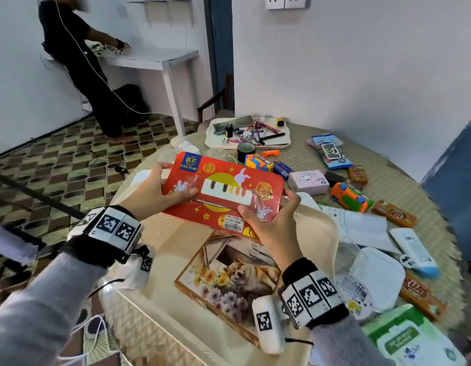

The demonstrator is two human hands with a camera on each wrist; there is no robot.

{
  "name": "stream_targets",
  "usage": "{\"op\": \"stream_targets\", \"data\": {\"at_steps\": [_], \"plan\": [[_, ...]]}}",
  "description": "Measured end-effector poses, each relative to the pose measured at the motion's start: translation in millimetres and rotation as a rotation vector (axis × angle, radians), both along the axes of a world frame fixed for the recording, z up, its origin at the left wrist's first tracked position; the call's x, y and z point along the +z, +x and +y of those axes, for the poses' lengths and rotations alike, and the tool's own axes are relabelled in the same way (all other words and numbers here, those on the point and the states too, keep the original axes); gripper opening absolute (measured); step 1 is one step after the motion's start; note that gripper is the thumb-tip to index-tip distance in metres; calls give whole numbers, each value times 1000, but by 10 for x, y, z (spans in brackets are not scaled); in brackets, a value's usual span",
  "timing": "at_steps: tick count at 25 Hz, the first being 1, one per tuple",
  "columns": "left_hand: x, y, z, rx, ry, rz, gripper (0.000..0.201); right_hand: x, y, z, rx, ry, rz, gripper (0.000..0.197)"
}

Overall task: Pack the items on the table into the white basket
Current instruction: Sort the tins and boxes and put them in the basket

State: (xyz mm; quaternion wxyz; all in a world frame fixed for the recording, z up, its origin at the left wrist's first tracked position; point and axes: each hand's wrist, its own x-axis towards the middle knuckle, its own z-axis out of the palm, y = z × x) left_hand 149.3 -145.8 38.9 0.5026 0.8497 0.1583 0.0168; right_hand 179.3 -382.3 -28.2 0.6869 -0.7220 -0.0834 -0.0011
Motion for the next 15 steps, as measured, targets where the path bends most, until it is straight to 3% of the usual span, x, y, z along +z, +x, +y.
{"op": "stream_targets", "data": {"at_steps": [6, 9, 11, 15], "plan": [[-162, 125, 174, -85, 108, 132, 103, -21, -77, -8, -96, -206, -5, 83], [-250, 200, 206, -162, 74, 200, 100, -55, -127, 38, -114, -302, 57, 82], [-341, 284, 247, -236, 59, 238, 115, -117, -159, 73, -142, -322, 127, 83], [-604, 485, 303, -368, 76, 307, 92, -223, -160, 89, -188, -349, 258, 83]]}}
